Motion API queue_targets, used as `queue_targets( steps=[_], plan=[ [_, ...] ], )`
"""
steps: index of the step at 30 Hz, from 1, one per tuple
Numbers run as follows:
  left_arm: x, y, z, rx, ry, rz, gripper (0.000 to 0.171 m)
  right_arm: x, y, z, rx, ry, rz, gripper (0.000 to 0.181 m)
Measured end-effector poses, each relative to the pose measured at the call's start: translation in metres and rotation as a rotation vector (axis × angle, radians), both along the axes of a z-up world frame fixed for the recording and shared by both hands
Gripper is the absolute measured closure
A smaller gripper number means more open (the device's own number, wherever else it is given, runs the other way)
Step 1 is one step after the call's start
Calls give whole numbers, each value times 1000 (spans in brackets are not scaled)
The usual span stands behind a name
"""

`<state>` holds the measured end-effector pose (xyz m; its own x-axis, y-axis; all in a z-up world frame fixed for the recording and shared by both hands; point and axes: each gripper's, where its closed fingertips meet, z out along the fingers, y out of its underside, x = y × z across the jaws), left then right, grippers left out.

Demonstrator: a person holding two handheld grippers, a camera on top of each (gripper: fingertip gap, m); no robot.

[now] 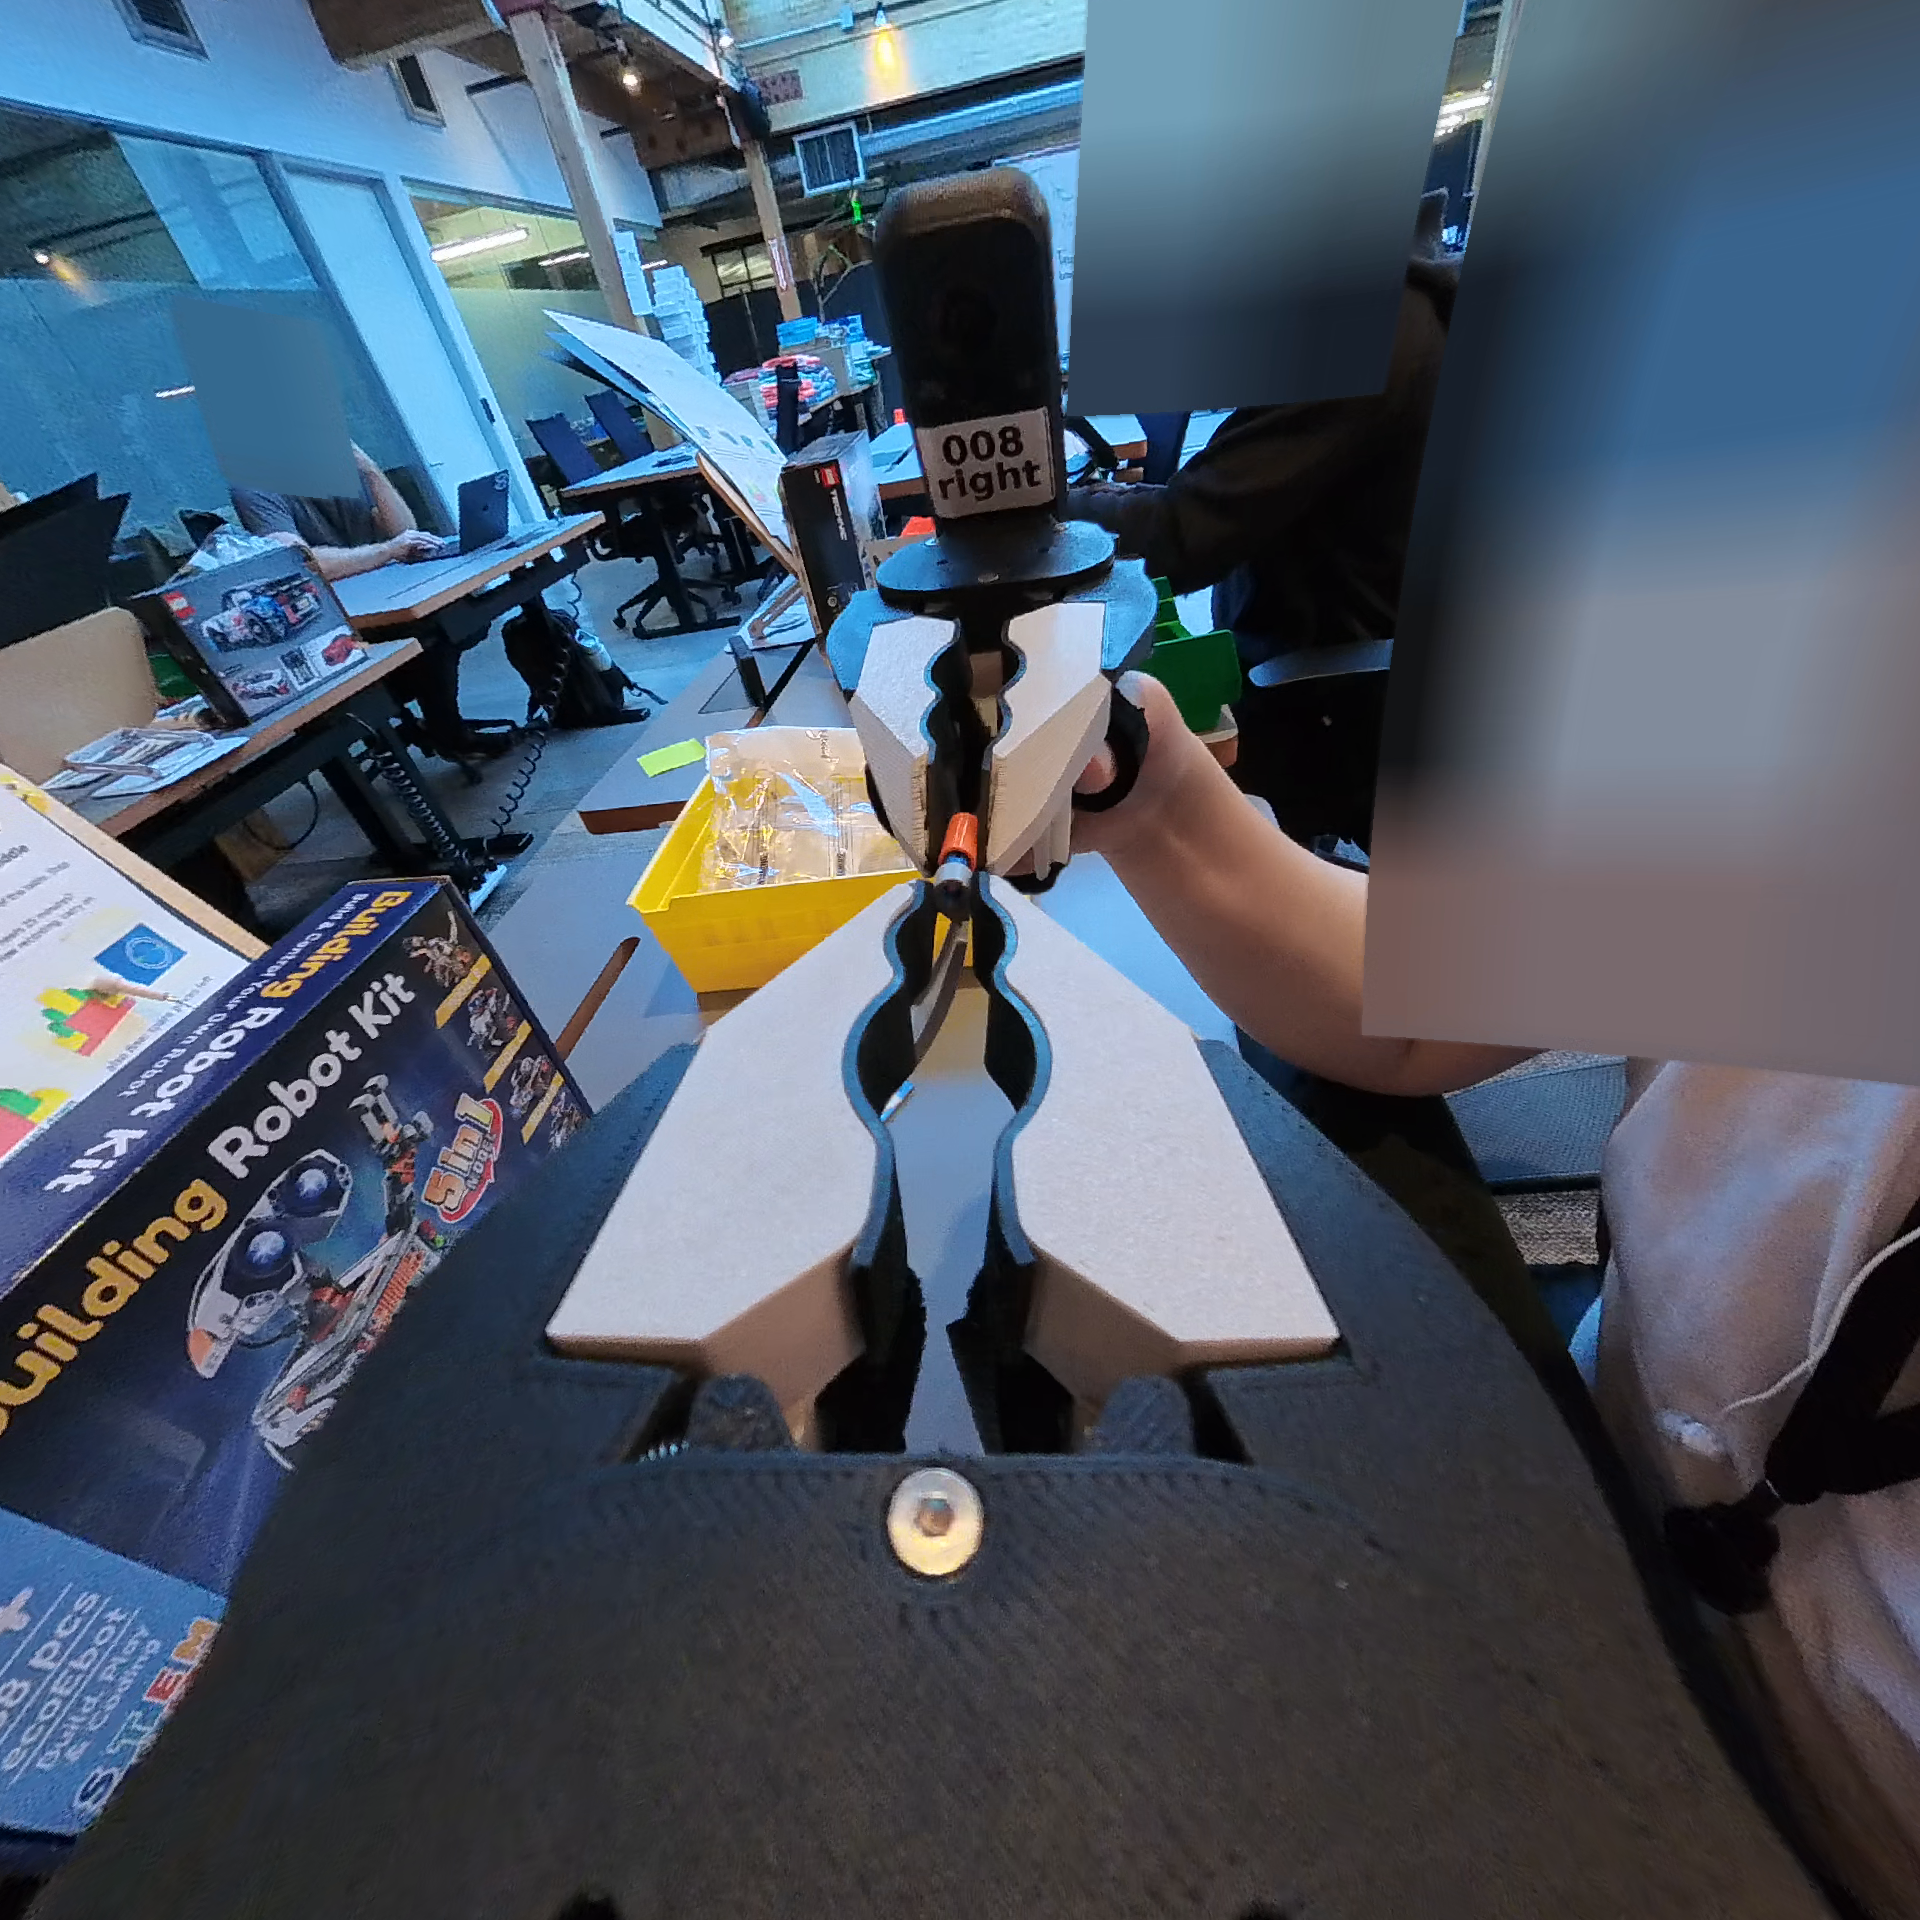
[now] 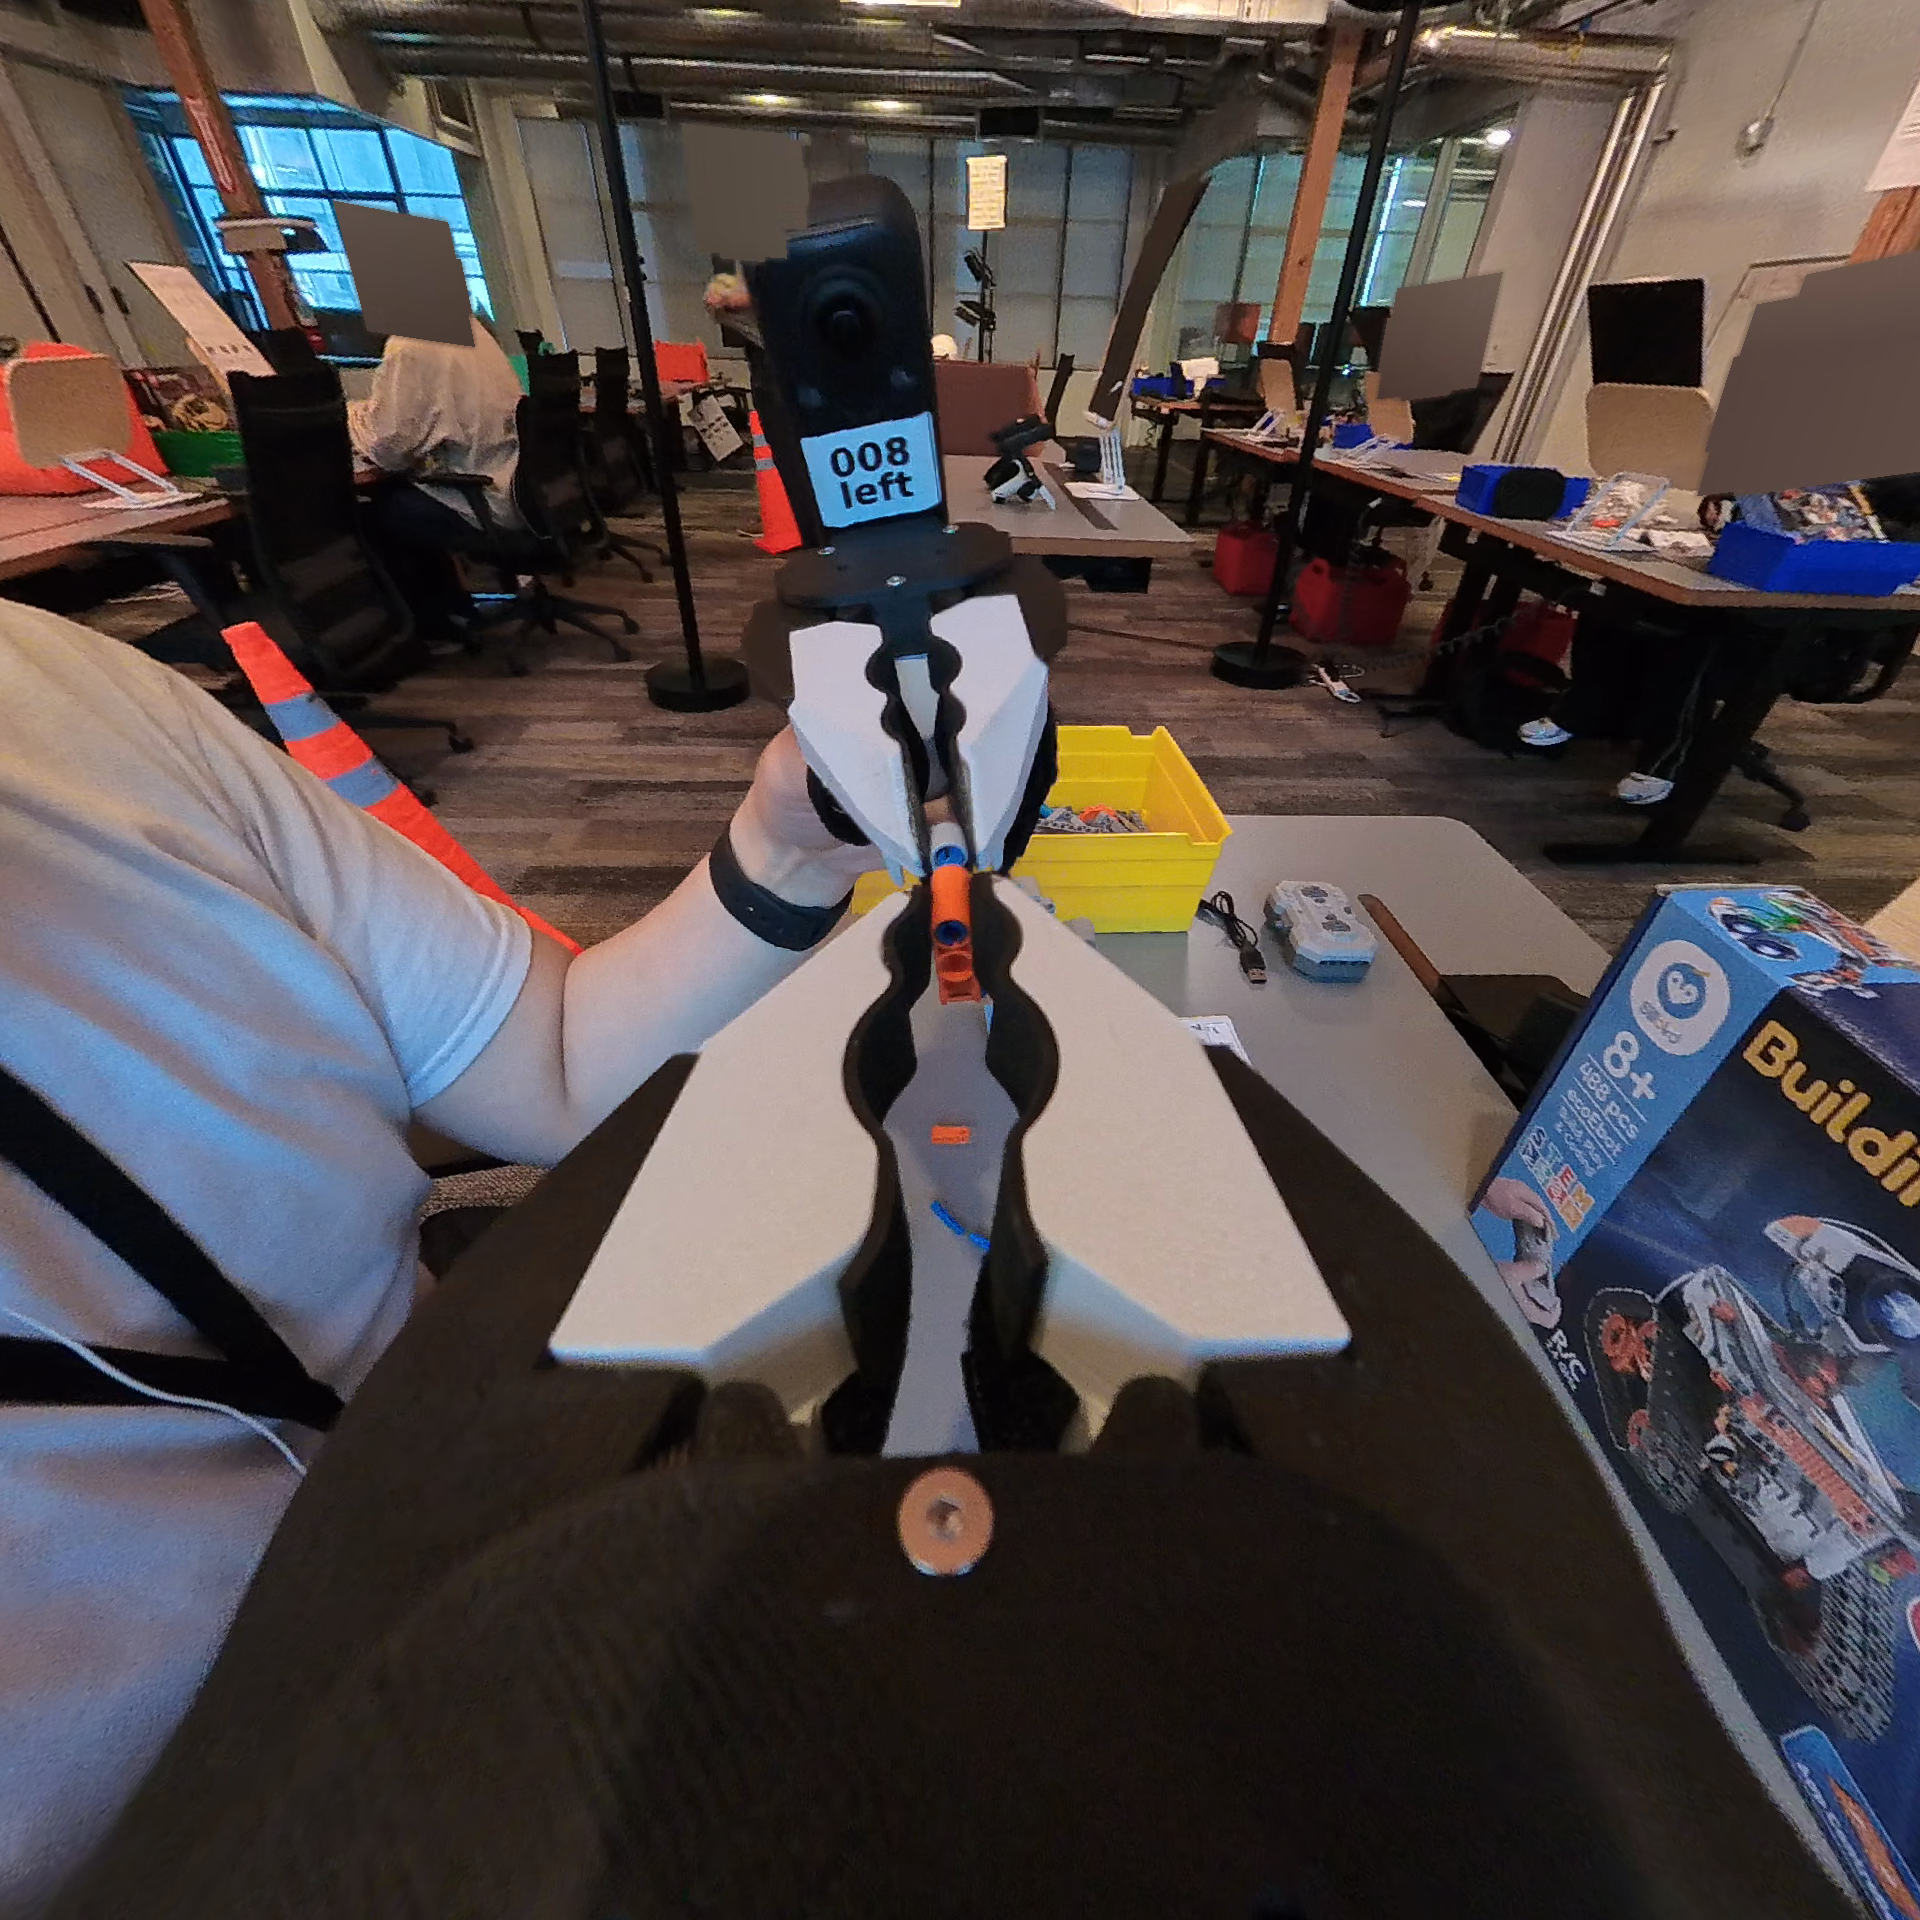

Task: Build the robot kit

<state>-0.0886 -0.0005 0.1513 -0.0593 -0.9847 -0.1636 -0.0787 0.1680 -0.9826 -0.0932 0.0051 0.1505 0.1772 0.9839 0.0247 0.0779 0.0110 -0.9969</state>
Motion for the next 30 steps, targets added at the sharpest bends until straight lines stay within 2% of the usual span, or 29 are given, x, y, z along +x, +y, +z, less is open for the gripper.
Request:
queue_targets(
  steps=[10, 14, 19, 26, 30],
  plan=[
    [-1, -5, -2, -38, 7, -48, 167, -1, -4, -2, 75, -29, 11, 175],
    [-2, -14, 0, -89, -1, -120, 167, -2, -12, -1, 121, -50, 29, 175],
    [1, -11, -4, -89, 11, -107, 167, 0, -9, -5, 99, -75, 10, 175],
    [-4, -11, 1, -124, -36, -146, 167, -4, -9, 0, 51, -12, 42, 175],
    [-4, -8, 5, -95, -65, -124, 166, -5, -7, 4, -10, 39, 49, 175]
  ],
)
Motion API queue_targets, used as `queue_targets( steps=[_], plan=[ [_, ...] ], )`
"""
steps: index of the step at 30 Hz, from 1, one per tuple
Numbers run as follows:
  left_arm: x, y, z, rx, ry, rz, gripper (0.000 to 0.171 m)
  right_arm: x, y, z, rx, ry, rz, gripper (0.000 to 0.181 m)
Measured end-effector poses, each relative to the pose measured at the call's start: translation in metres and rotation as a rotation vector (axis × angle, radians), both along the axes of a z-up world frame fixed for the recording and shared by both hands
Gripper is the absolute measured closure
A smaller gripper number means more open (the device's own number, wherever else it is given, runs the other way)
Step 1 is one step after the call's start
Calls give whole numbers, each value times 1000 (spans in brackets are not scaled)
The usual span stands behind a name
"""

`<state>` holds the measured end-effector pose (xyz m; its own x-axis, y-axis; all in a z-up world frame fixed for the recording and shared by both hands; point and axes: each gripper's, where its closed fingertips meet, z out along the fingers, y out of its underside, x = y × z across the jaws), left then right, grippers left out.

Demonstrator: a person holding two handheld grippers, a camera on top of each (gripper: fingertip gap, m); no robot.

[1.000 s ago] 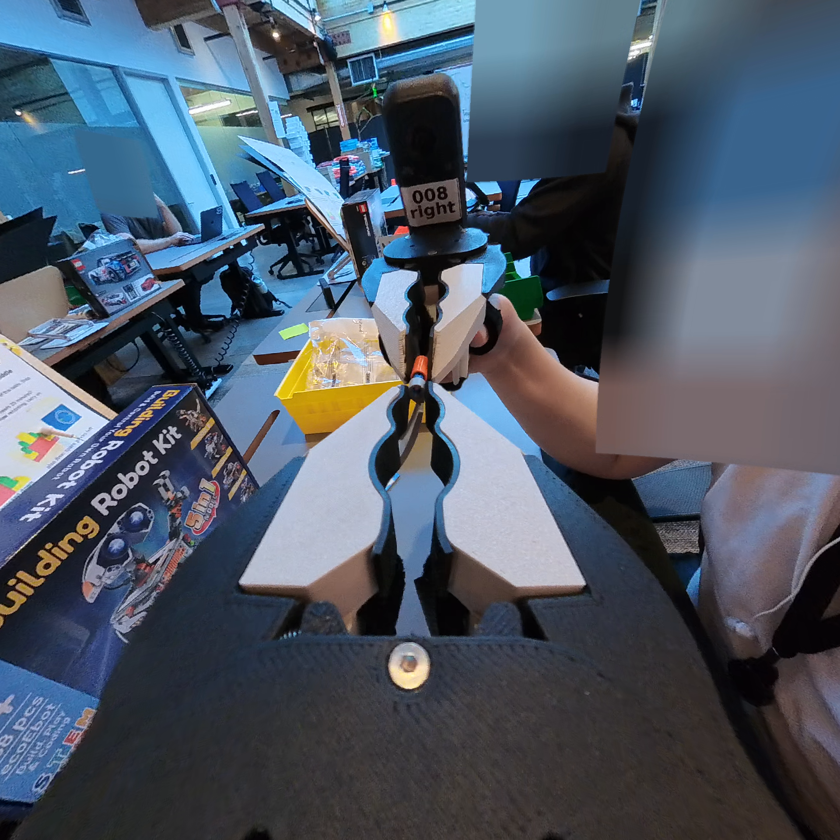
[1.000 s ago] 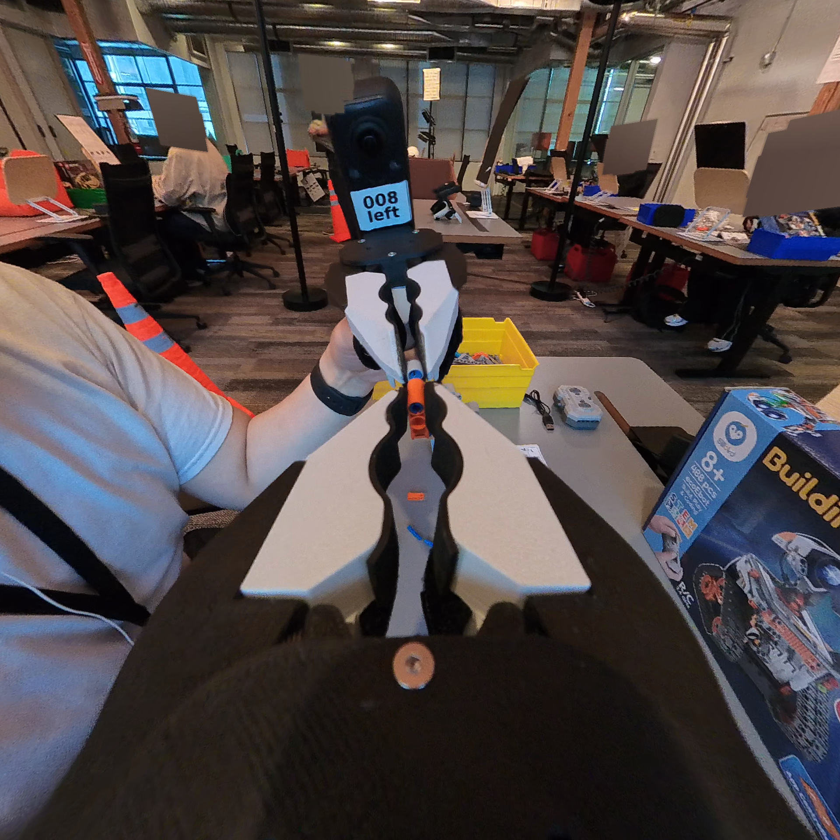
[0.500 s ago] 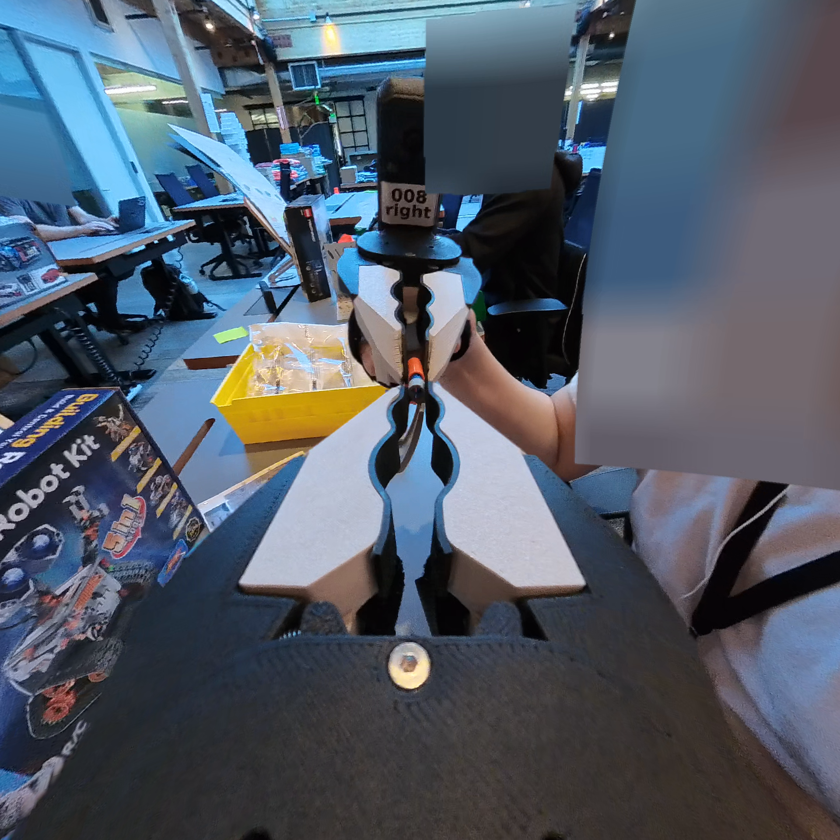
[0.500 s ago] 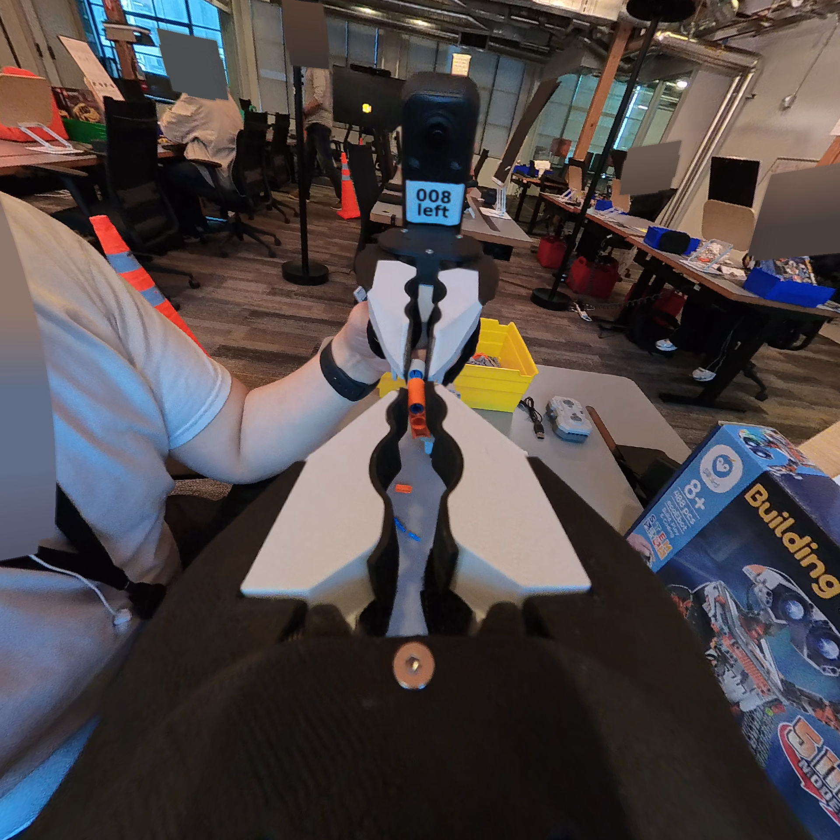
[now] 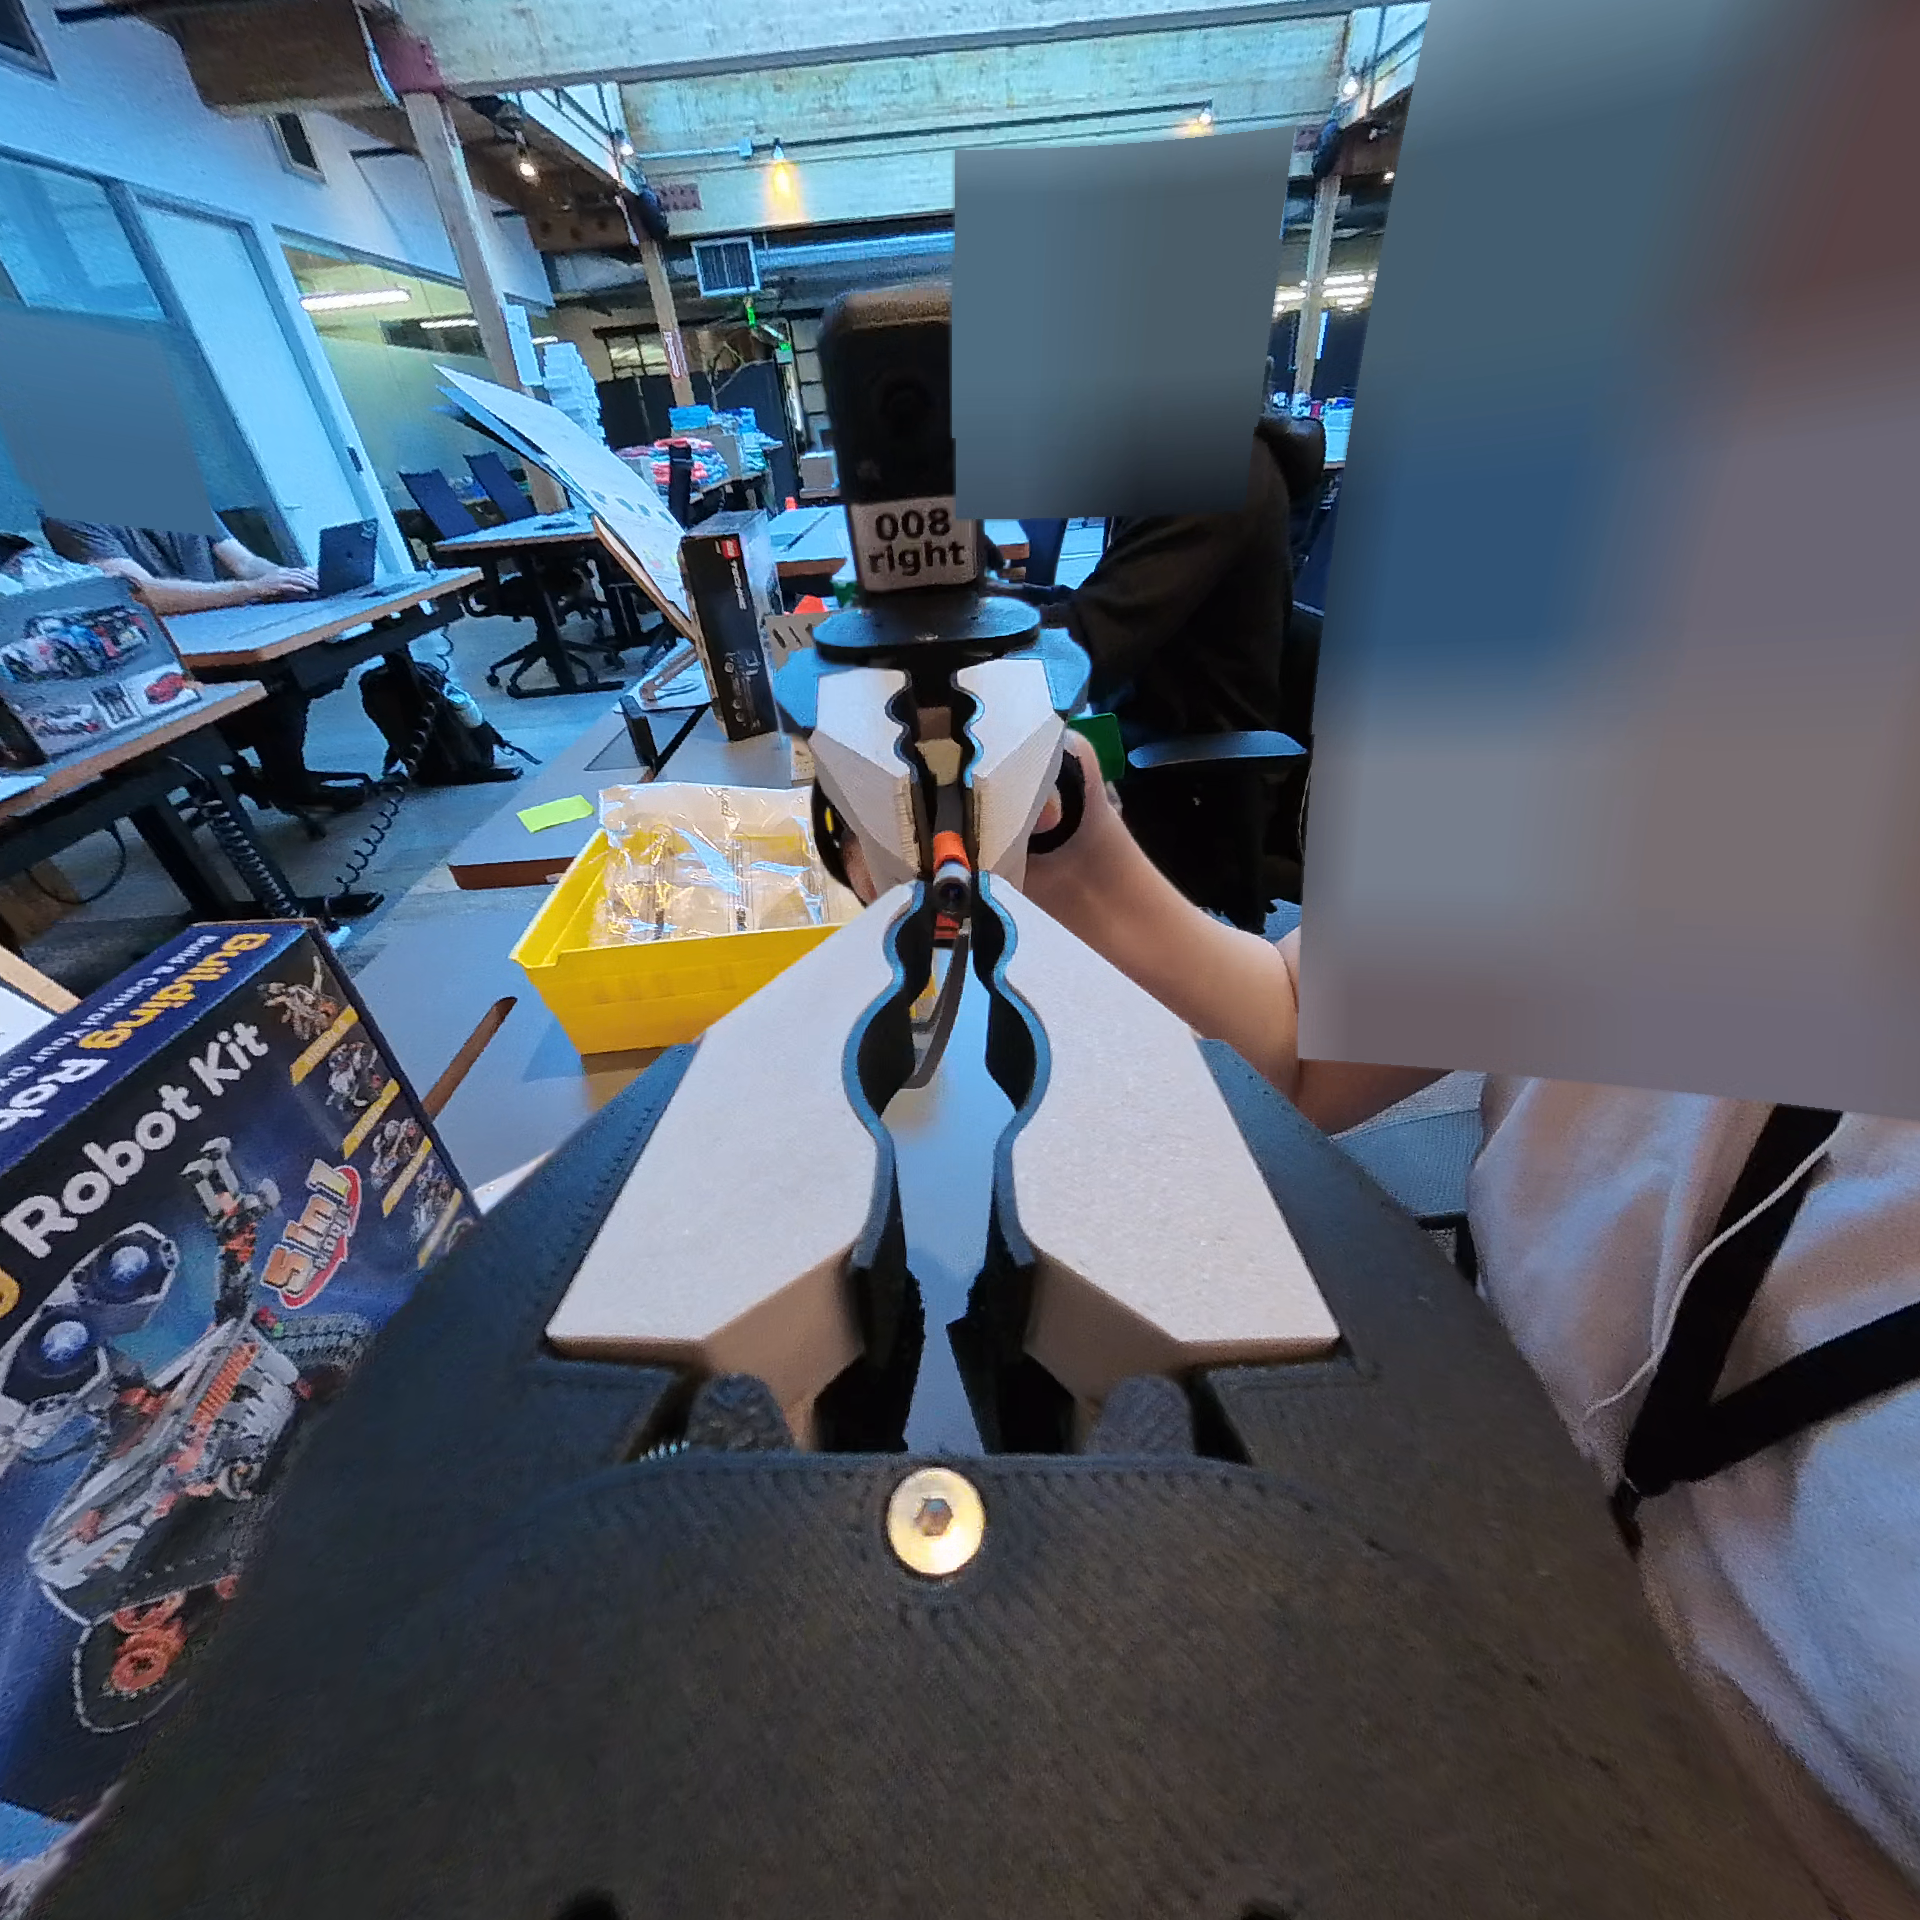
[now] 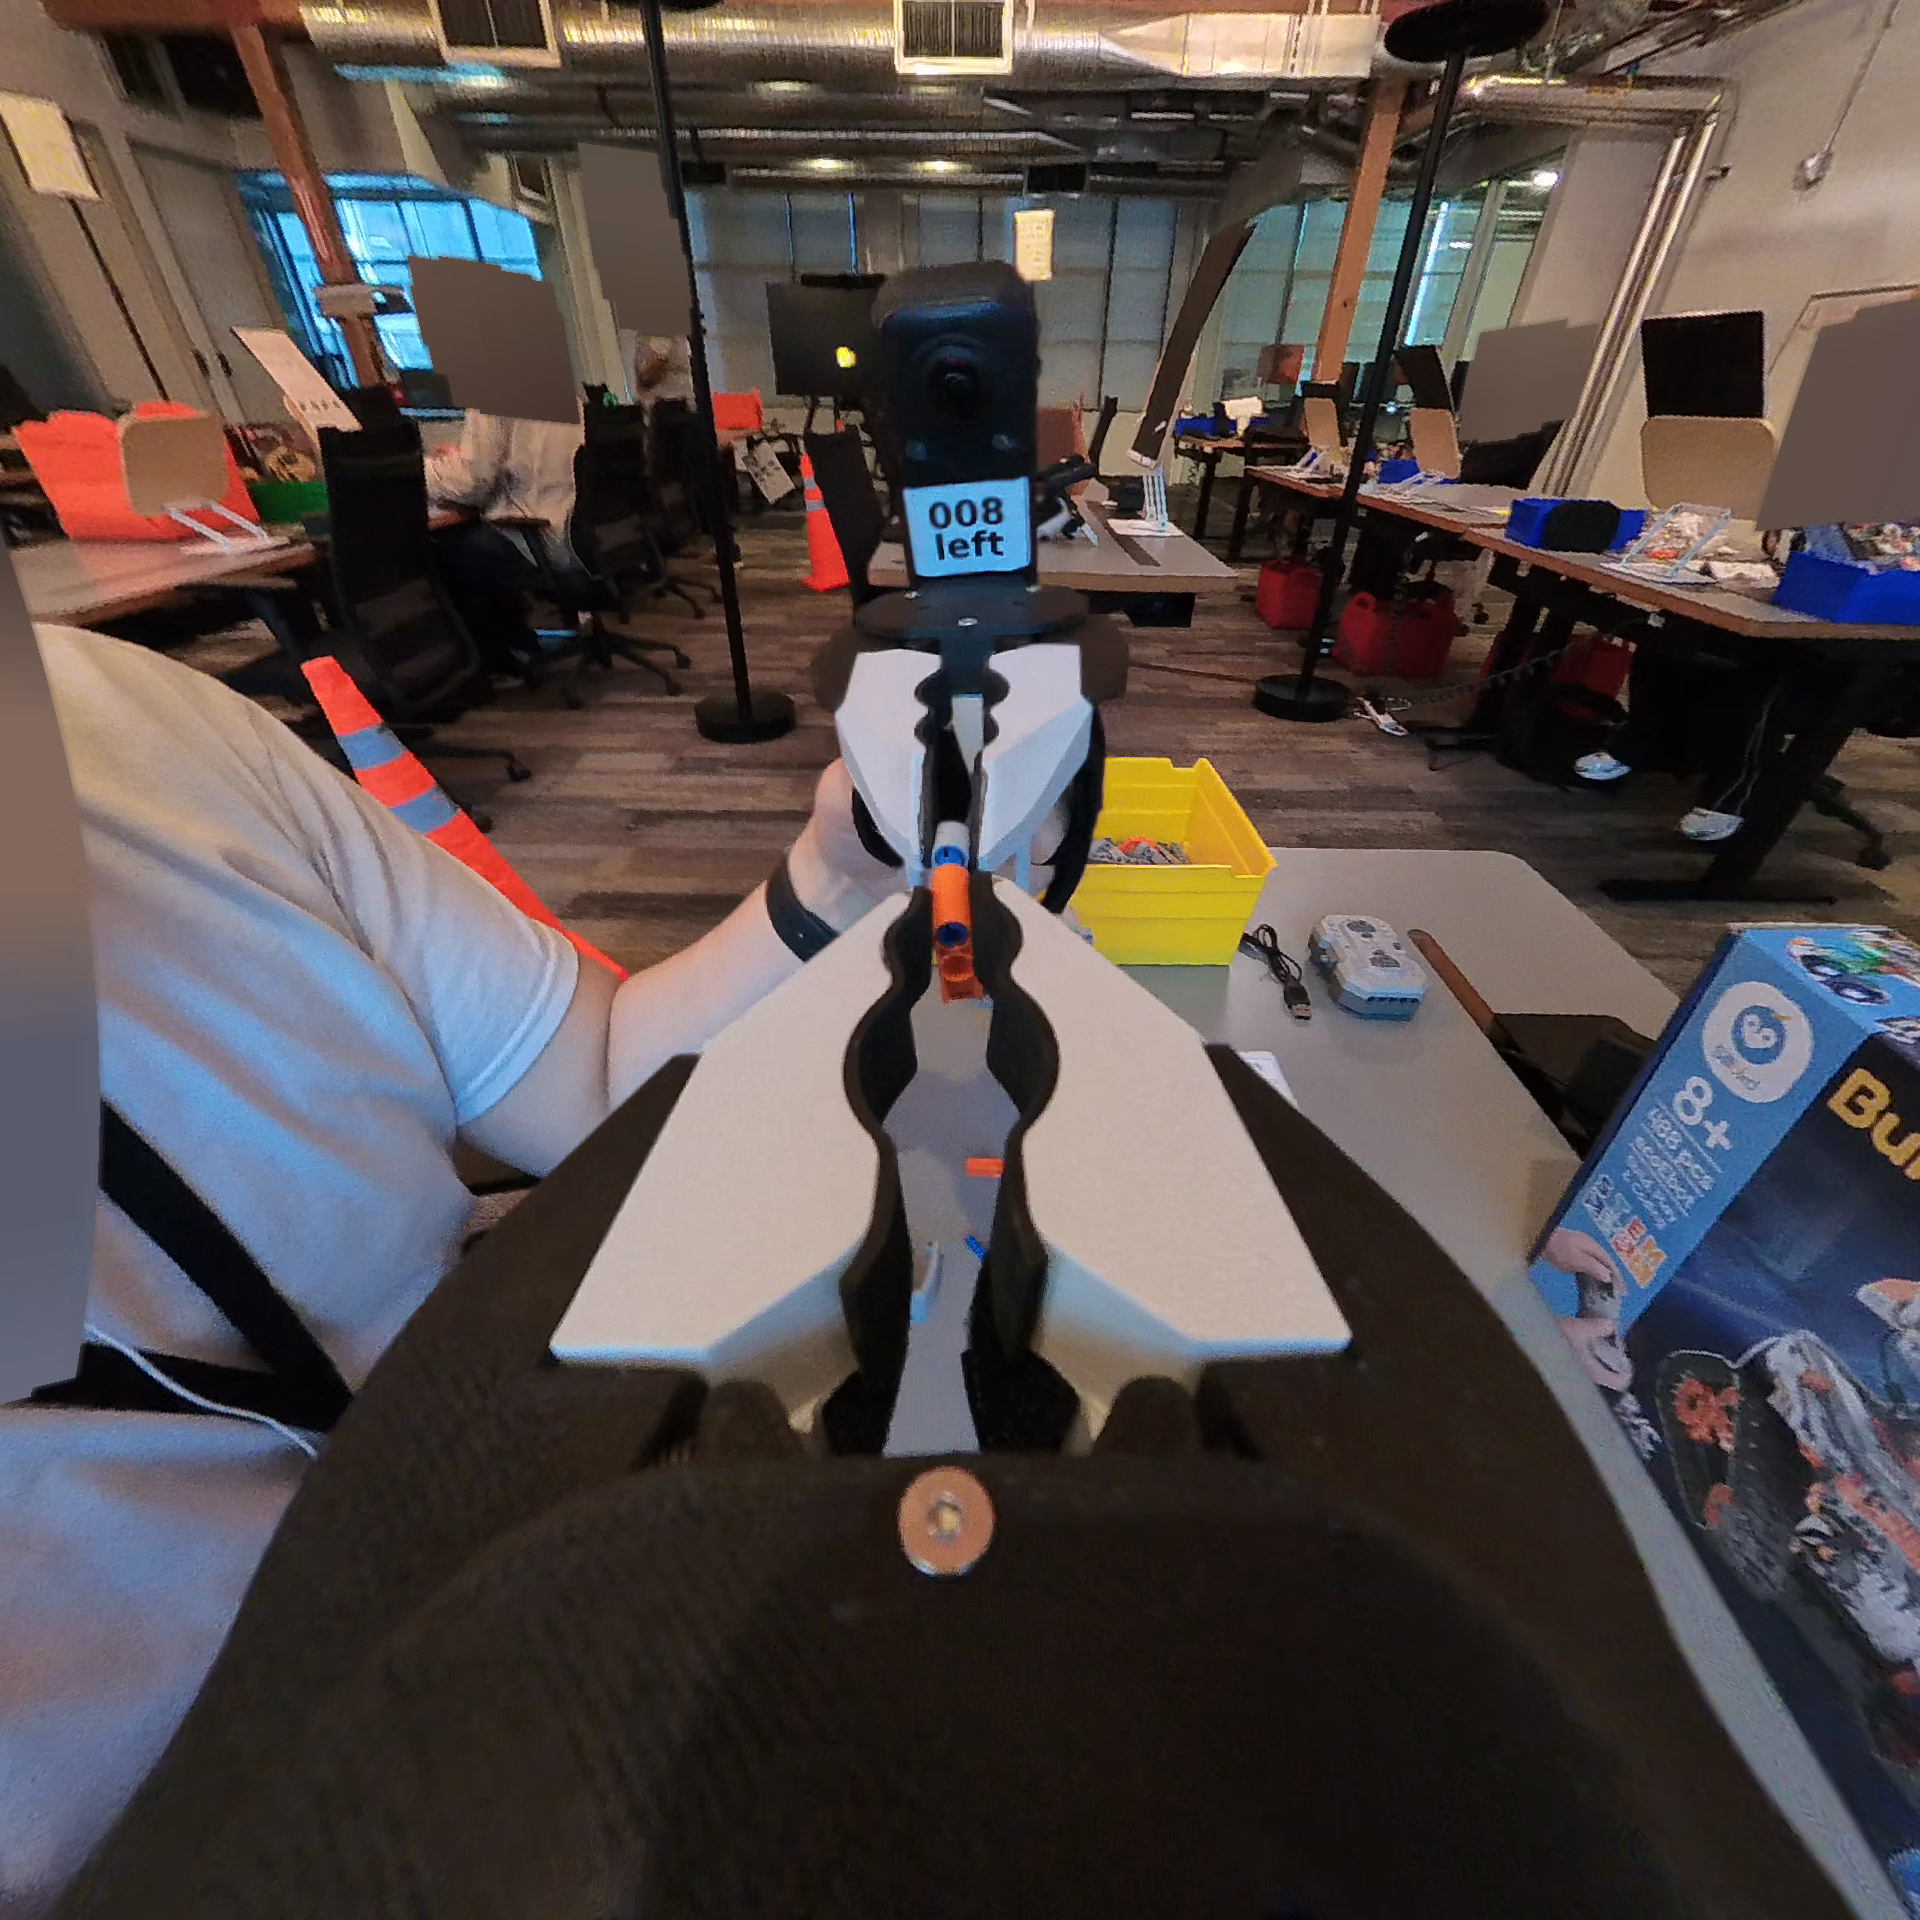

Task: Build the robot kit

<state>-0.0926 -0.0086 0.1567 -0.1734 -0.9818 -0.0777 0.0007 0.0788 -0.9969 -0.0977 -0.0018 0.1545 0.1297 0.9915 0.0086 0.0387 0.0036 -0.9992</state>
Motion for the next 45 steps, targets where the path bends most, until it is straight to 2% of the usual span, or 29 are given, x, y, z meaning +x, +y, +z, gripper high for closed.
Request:
queue_targets(
  steps=[9, 17, 22, 30, 37, 41, 45],
  plan=[
    [-1, 5, 1, 62, 3, 73, 167, -1, 3, 2, -68, 48, 16, 175],
    [-1, 4, 4, 27, -23, 52, 167, -1, 3, 4, -14, 40, -19, 175],
    [-1, 8, 1, 17, -10, 69, 167, -1, 7, 2, 102, -18, -108, 176],
    [0, 1, -4, 24, 21, 30, 166, 0, 1, -3, 92, -32, -37, 175],
    [1, -3, -12, 47, 69, 15, 166, 0, -3, -13, 71, -84, 7, 176],
    [6, -11, -15, 62, 94, -12, 167, -5, -6, -25, 89, -170, 19, 176],
    [12, -11, -28, 145, 188, 31, 166, -22, 13, -49, 107, -289, -83, 176]
  ],
)
